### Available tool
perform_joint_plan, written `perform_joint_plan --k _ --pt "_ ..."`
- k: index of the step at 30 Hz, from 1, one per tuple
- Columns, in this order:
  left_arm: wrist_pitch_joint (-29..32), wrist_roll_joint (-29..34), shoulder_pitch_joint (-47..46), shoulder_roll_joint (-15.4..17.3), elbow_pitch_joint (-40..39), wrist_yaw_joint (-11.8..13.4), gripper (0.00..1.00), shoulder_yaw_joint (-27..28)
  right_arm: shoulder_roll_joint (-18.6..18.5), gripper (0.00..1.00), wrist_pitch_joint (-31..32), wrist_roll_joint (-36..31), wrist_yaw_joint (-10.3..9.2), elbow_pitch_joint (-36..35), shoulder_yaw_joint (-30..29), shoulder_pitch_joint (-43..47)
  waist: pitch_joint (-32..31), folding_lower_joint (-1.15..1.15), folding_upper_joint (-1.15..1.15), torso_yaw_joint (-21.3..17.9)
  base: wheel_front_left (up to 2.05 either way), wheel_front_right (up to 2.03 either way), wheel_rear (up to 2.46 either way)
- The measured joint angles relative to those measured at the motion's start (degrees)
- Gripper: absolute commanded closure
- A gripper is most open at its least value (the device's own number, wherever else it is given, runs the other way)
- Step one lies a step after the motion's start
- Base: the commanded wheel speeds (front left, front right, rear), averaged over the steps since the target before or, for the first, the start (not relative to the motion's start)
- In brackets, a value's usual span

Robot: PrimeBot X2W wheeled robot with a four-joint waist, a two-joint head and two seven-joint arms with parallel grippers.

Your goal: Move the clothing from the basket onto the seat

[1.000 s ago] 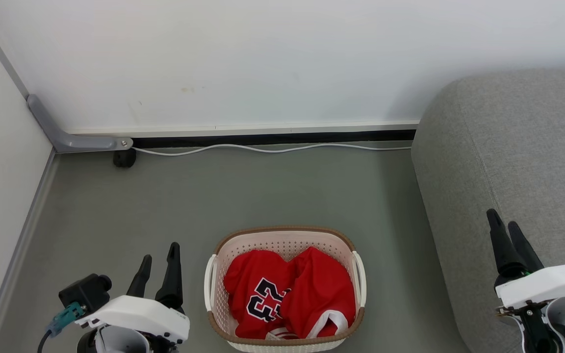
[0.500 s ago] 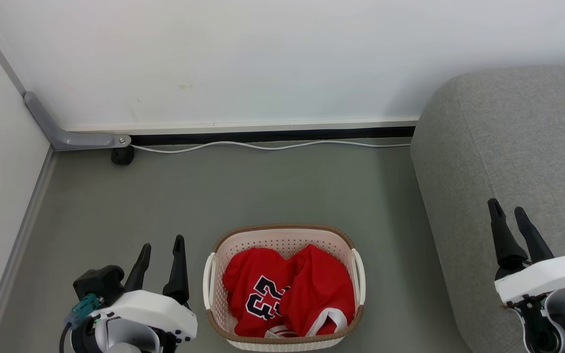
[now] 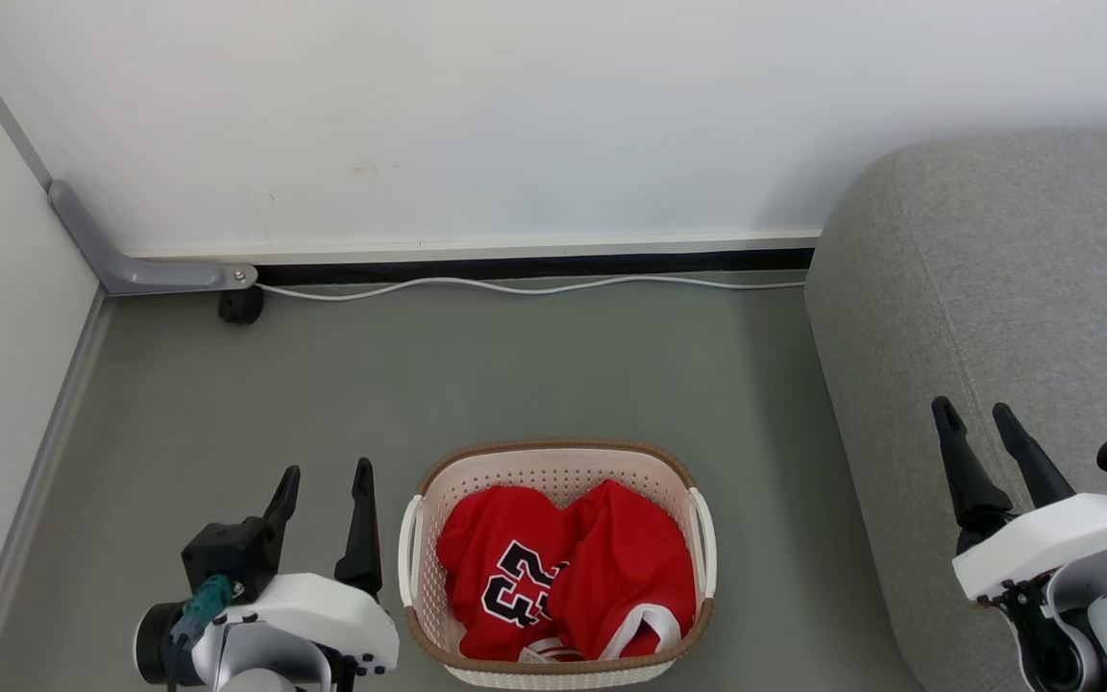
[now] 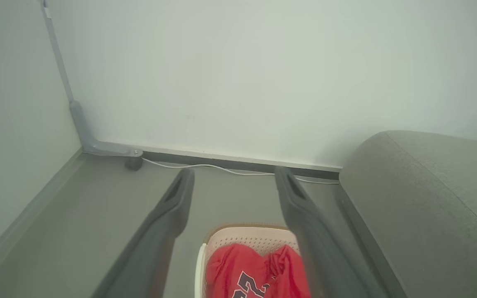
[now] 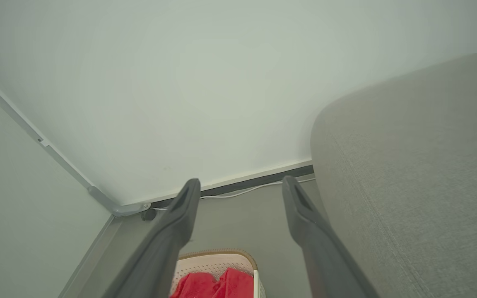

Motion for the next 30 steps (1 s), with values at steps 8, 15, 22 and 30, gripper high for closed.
perform_joint_plan --k 8,15,22,30 --pt "-1.09 5.46 -0.95 0.00 0.16 1.43 0.00 -0.65 -1.49 0.00 -1.30 -3.57 0.00 2.03 2.56 -1.90 0.25 0.00 0.00 -0.06 0.00 0.00 0.00" --pt "-2.27 10.02 -1.50 -0.02 0.40 2.14 0.00 -1.19 -2.58 0.00 -2.50 -7.45 0.00 2.92 3.44 -3.44 0.36 0.00 0.00 -0.16 0.00 0.00 0.00" --pt "-3.57 14.49 -2.32 -0.08 0.76 3.38 0.00 -1.36 -3.19 0.00 -3.59 -11.12 0.00 3.39 4.15 -4.02 0.58 0.00 0.00 -0.24 0.00 0.00 0.00" --pt "-4.12 17.22 -2.33 -0.18 1.56 3.85 0.00 -0.96 -3.74 0.00 -4.53 -14.08 0.01 3.69 3.58 -5.01 0.59 0.00 0.00 -0.25 0.00 0.00 0.00"
